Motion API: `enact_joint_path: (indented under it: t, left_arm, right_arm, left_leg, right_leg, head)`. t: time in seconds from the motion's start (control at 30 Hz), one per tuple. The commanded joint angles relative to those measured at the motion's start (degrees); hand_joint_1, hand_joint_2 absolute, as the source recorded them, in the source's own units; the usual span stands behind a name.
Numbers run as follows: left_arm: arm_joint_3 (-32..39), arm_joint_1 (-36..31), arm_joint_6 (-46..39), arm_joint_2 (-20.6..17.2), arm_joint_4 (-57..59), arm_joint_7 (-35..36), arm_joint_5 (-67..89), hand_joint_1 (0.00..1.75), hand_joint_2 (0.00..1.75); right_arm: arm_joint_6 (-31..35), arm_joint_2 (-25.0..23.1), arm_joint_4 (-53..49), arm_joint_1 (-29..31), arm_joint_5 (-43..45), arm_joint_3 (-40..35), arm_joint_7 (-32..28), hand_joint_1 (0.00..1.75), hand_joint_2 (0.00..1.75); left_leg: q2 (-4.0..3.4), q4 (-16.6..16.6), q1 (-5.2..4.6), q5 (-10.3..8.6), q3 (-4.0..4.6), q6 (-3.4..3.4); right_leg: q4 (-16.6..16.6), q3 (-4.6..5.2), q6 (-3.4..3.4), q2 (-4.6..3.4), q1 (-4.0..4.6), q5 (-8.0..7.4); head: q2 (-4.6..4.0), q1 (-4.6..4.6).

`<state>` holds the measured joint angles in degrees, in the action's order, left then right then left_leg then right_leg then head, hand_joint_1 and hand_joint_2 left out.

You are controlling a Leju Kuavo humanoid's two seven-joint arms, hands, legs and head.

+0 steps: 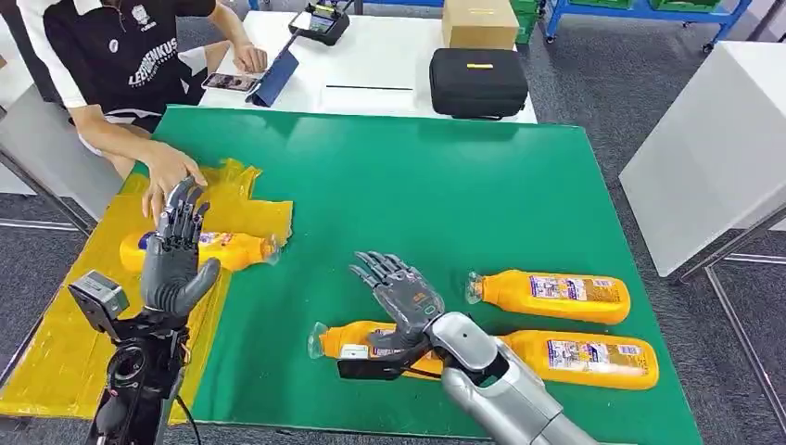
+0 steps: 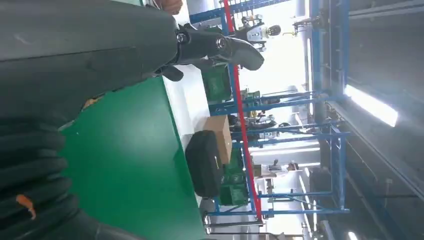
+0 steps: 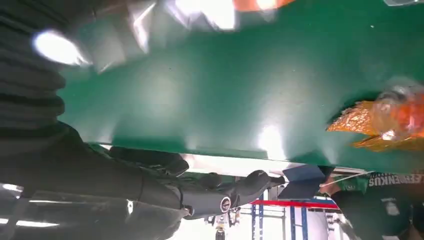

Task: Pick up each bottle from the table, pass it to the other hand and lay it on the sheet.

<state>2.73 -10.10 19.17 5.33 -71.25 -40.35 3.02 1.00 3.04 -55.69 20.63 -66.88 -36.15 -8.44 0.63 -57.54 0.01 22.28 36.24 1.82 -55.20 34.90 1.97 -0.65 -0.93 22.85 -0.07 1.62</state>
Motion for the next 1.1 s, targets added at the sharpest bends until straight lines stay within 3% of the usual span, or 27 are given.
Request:
enact_joint_path:
  t: [0.03, 0.3, 0.4, 0.53, 0.6, 0.7, 0.83, 0.93, 1.0, 1.1]
  left_arm:
    - [0.7, -1.3, -0.3, 0.5, 1.5, 0.3, 0.9, 0.0, 1.75]
    - [0.7, -1.1, -0.2, 0.5, 1.8, 0.3, 0.9, 0.0, 1.75]
    - [0.4, -1.0, -0.7, 0.7, 2.1, 0.3, 1.3, 0.0, 1.75]
    - [1.0, 0.0, -1.9, 0.9, 1.4, 0.3, 2.0, 0.0, 1.75]
    - [1.4, 0.7, -2.3, 1.3, 1.0, 0.3, 2.3, 0.0, 1.75]
    - [1.6, 0.4, -2.5, 1.6, 1.9, 0.3, 2.3, 0.0, 1.75]
    - [1.6, 0.6, -2.6, 1.6, 1.8, 0.3, 2.3, 0.0, 1.75]
    - [1.6, 0.6, -2.6, 1.6, 1.8, 0.3, 2.3, 0.0, 1.75]
    - [1.2, 0.8, -3.0, 1.5, 1.7, 0.3, 2.4, 0.0, 1.75]
    - [1.0, -0.1, -3.3, 1.4, 2.6, 0.3, 2.3, 0.0, 1.75]
  right_arm:
    - [-2.6, 1.4, 7.1, -0.3, -1.2, -5.3, -1.7, 0.0, 1.75]
    - [-2.9, 1.7, 7.7, -1.0, -1.3, -5.7, -1.8, 0.0, 1.75]
    - [0.9, 1.6, 5.1, -2.6, -1.1, -4.6, -1.3, 0.0, 1.75]
    - [13.3, -1.5, -8.4, -5.1, 5.4, 3.4, -3.5, 0.0, 1.75]
    - [16.1, -4.1, -21.8, -7.3, 14.3, 9.8, -5.9, 0.0, 1.75]
    - [21.6, -4.5, -32.1, -10.7, 18.1, 13.2, -9.6, 0.0, 1.75]
    - [22.5, -4.1, -33.1, -12.5, 18.7, 13.6, -10.7, 0.0, 1.75]
    - [22.5, -4.1, -33.1, -12.5, 18.7, 13.6, -10.7, 0.0, 1.75]
    - [28.1, -4.9, -32.6, -14.2, 19.2, 14.5, -15.1, 0.0, 1.75]
    - [23.8, -4.5, -34.3, -14.5, 22.5, 13.8, -15.4, 0.0, 1.75]
  left_leg:
    - [0.06, 0.1, 0.04, 0.08, -0.22, -0.07]
    - [0.07, 0.1, 0.04, 0.15, -0.36, -0.11]
    - [0.07, 0.1, 0.05, 0.09, -0.33, -0.08]
    - [-0.1, 0.1, 0.1, 0.21, -0.59, -0.24]
    - [-0.16, 0.0, 0.08, 0.25, -0.51, -0.25]
    - [-0.23, -0.1, 0.05, 0.13, -0.06, -0.18]
    - [0.13, 0.0, 0.1, 0.17, -0.22, -0.22]
    - [-0.05, 0.0, 0.09, 0.14, -0.06, -0.22]
    - [-0.06, 0.0, 0.08, 0.15, -0.07, -0.24]
    - [0.06, 0.0, 0.1, 0.2, -0.2, -0.29]
  right_leg:
    - [0.1, -0.27, -0.07, 0.13, 0.06, 0.09]
    - [0.1, -0.4, -0.11, 0.18, 0.06, 0.16]
    - [0.1, -0.35, -0.07, 0.16, 0.06, 0.11]
    - [0.1, -0.46, -0.25, -0.01, 0.15, 0.17]
    - [0.0, -0.36, -0.26, -0.07, 0.14, 0.2]
    - [-0.2, -0.04, -0.12, -0.23, 0.09, 0.06]
    - [0.0, -0.25, -0.24, 0.21, 0.15, 0.17]
    - [0.0, -0.08, -0.18, -0.05, 0.13, 0.08]
    - [0.0, -0.08, -0.19, -0.03, 0.11, 0.1]
    - [0.0, -0.23, -0.22, 0.1, 0.15, 0.2]
  head:
    - [0.0, 0.0]
    - [0.0, 0.0]
    - [0.0, 0.0]
    - [0.0, 0.02]
    - [0.0, 0.0]
    - [0.0, -0.04]
    - [0.0, -0.02]
    - [0.0, 0.0]
    - [0.0, 0.0]
    - [0.0, 0.0]
